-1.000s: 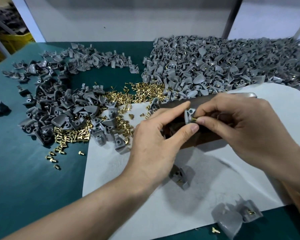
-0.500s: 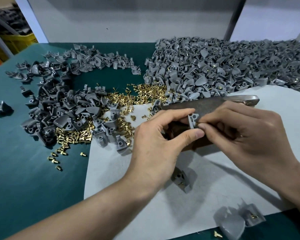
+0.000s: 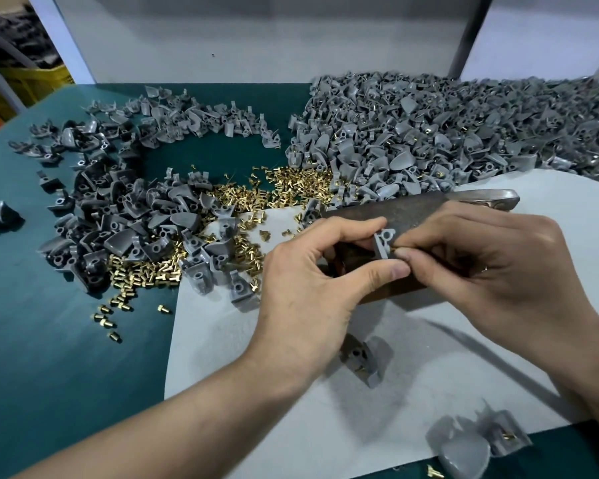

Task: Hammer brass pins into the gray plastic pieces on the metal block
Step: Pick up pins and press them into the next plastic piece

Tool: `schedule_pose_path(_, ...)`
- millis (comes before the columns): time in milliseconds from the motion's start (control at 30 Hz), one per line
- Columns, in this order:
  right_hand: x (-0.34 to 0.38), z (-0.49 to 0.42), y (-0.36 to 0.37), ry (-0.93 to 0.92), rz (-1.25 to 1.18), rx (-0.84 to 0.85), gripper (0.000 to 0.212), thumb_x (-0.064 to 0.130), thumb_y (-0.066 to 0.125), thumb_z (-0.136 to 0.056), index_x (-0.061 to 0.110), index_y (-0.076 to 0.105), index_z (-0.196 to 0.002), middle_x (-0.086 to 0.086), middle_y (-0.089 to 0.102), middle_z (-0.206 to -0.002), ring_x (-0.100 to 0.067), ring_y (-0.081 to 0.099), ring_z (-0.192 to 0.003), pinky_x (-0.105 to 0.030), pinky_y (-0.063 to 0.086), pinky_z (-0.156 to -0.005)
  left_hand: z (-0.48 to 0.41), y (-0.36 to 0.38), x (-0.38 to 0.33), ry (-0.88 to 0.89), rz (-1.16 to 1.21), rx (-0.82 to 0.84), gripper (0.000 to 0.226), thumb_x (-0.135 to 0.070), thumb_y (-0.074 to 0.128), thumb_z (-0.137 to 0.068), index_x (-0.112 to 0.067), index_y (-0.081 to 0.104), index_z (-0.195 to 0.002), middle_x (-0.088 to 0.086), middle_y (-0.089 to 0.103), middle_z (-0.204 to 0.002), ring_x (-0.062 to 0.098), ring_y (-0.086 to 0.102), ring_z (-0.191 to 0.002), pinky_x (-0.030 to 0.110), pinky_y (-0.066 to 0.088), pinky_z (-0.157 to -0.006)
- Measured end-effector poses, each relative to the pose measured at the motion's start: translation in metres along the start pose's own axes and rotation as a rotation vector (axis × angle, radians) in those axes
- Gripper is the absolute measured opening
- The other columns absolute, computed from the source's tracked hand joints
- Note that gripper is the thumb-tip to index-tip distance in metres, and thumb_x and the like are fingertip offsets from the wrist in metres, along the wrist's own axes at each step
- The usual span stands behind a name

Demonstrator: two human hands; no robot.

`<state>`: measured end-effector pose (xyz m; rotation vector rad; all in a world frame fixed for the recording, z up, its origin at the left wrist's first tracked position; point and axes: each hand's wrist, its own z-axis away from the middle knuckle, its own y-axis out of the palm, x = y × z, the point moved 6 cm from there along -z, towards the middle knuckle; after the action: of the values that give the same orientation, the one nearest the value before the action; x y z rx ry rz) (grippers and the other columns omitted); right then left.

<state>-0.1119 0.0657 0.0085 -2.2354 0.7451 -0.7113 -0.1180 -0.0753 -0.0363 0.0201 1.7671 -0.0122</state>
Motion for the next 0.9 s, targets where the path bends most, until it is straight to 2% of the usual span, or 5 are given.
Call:
schedule_pose_path(167, 0.0001, 0.0002, -0.0001, 0.002, 0.006, 0.005, 0.011, 0.017, 0.066, -0.083, 0.010, 0.073, -0.079, 0.005, 0.064, -0.071, -0.007, 0.053, -0.060, -0.028, 0.046, -0.053, -0.0001, -0.0007, 0.0000, 0.000, -0.006, -0.002, 0.037, -0.032, 0.080, -0.055, -0.029, 0.075, -0.092, -0.006, 0.075, -0.087, 0.011, 0.070, -0.085, 0.038, 0.058, -0.082)
schedule_pose_path(367, -0.0011, 0.0018, 0.0017, 0.019, 0.016, 0.015, 0.008, 0.018, 0.067, -0.084, 0.013, 0.073, -0.080, 0.006, 0.065, -0.073, -0.013, 0.058, -0.062, -0.046, 0.047, -0.054, -0.0004, -0.0001, 0.0001, -0.004, 0.032, 0.005, 0.036, -0.028, 0.080, -0.055, -0.027, 0.075, -0.091, -0.006, 0.075, -0.084, 0.007, 0.070, -0.080, 0.025, 0.058, -0.075)
schedule_pose_path(667, -0.0006, 0.0021, 0.0015, 0.042, 0.024, -0.005, 0.012, 0.022, 0.064, -0.084, 0.014, 0.073, -0.081, 0.008, 0.065, -0.075, -0.011, 0.059, -0.063, -0.045, 0.048, -0.057, -0.0003, 0.0000, -0.0008, -0.013, 0.011, 0.017, 0.037, -0.031, 0.079, -0.056, -0.029, 0.075, -0.092, -0.008, 0.075, -0.085, 0.008, 0.070, -0.083, 0.029, 0.059, -0.079)
schedule_pose_path(800, -0.0022, 0.0029, 0.0023, 0.090, -0.015, 0.016, 0.011, 0.023, 0.066, -0.081, 0.015, 0.073, -0.084, 0.008, 0.065, -0.077, -0.007, 0.058, -0.065, -0.027, 0.050, -0.063, 0.0008, 0.0010, -0.0035, -0.001, -0.003, 0.031, 0.036, -0.030, 0.078, -0.058, -0.027, 0.073, -0.094, -0.005, 0.074, -0.087, 0.009, 0.070, -0.083, 0.028, 0.058, -0.078)
schedule_pose_path(900, -0.0068, 0.0044, 0.0015, 0.174, -0.091, 0.033, 0.010, 0.026, 0.066, -0.080, 0.023, 0.073, -0.086, 0.014, 0.065, -0.080, -0.006, 0.060, -0.069, -0.031, 0.049, -0.067, 0.0010, 0.0018, -0.0047, 0.011, -0.024, 0.043, 0.035, -0.030, 0.078, -0.060, -0.026, 0.073, -0.094, -0.005, 0.074, -0.088, 0.008, 0.069, -0.083, 0.027, 0.058, -0.078)
